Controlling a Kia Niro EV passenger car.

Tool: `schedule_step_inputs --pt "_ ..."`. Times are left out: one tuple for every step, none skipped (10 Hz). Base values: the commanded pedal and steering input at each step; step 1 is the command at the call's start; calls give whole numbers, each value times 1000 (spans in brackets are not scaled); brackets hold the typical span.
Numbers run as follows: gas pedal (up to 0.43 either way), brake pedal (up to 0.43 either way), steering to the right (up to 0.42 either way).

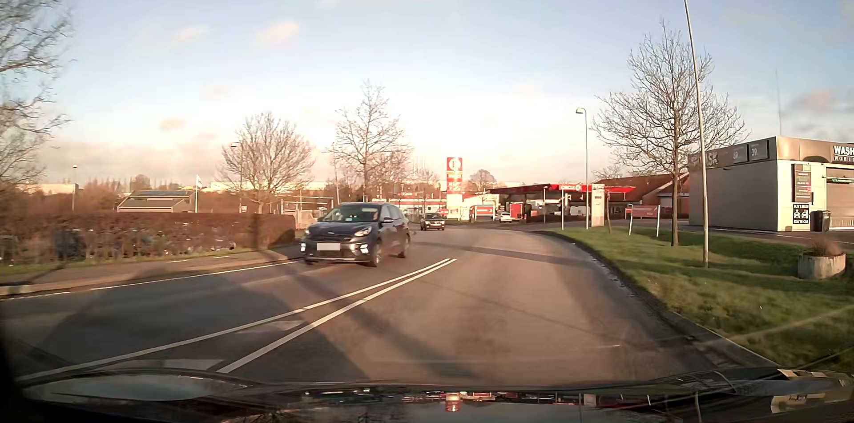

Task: Follow the waypoints while adhering to traffic rules and regulations

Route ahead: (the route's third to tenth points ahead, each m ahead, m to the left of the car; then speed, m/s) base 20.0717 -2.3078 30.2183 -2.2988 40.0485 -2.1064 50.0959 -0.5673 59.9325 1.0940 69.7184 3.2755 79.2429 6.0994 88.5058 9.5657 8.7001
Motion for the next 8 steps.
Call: schedule_step_inputs --pt "248 0 129" --pt "248 0 113" --pt "260 0 96" --pt "268 0 84" --pt "280 0 70" --pt "280 0 59" --pt "280 0 49" --pt "280 0 40"
